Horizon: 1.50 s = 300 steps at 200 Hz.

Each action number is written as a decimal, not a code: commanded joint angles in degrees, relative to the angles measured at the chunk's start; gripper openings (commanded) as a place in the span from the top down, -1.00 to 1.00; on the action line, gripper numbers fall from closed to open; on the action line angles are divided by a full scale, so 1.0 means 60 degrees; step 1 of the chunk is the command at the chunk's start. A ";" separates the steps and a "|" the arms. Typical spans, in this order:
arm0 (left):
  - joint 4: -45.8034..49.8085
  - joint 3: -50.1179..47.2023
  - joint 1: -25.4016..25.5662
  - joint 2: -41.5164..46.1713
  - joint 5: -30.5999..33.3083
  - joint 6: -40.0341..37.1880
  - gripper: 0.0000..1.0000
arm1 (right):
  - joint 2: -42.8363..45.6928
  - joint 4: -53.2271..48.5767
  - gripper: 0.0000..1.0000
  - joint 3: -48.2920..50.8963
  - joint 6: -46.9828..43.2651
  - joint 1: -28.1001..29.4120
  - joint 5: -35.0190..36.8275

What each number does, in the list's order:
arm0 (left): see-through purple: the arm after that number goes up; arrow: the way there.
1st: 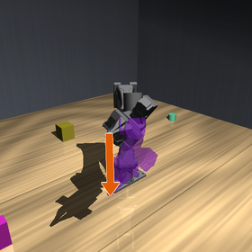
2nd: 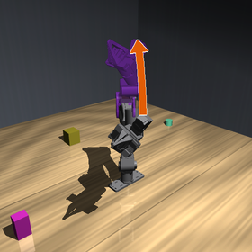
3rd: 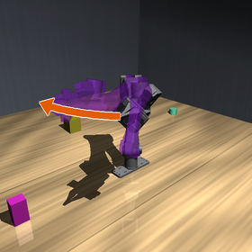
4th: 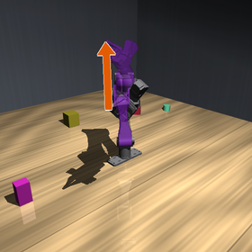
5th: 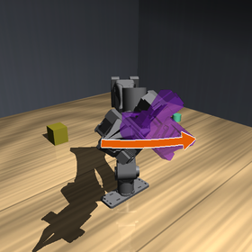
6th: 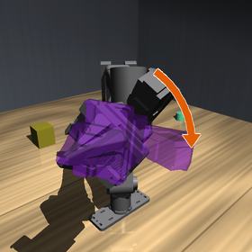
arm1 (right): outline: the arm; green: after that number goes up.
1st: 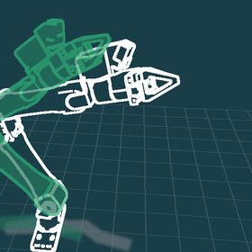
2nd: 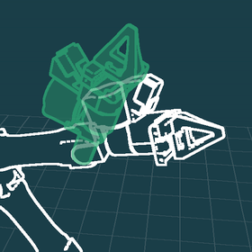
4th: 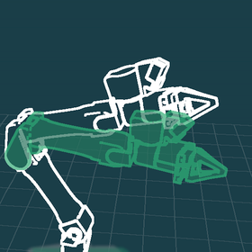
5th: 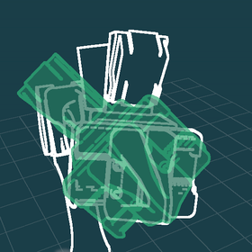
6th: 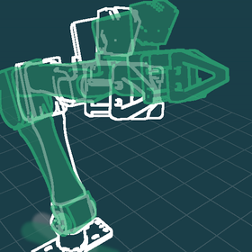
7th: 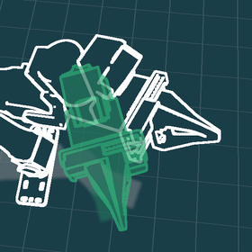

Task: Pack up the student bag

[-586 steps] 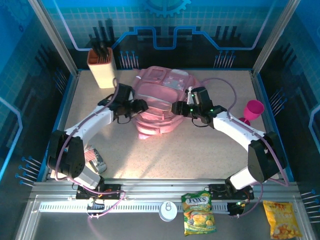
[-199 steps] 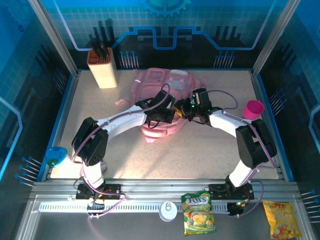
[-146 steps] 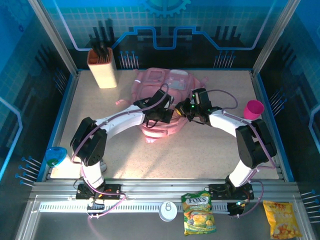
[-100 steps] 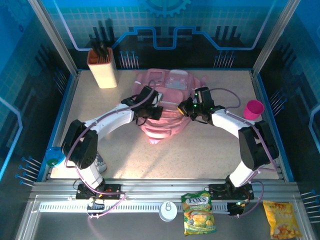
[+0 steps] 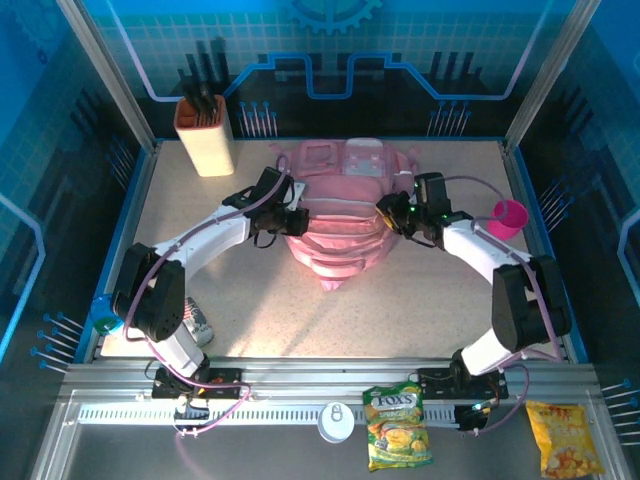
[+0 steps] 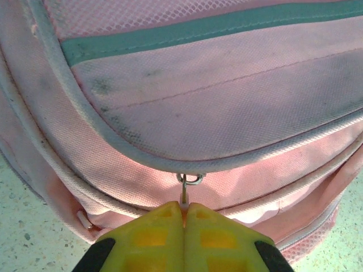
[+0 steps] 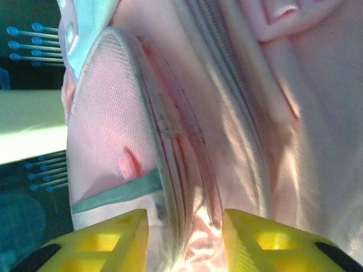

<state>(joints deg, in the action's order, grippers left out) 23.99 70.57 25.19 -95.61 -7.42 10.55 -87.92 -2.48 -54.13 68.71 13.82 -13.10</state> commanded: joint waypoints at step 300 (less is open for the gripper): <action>0.1347 0.1272 -0.0410 -0.0645 0.0358 -0.0798 1.00 | 0.0430 -0.0272 0.62 0.0044 0.1382 0.0948 0.1732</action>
<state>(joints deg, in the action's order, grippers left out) 29.06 76.69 25.39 -100.44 -8.91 5.58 -87.15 -0.82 -52.53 79.15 21.32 -7.01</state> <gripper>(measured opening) 0.049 0.191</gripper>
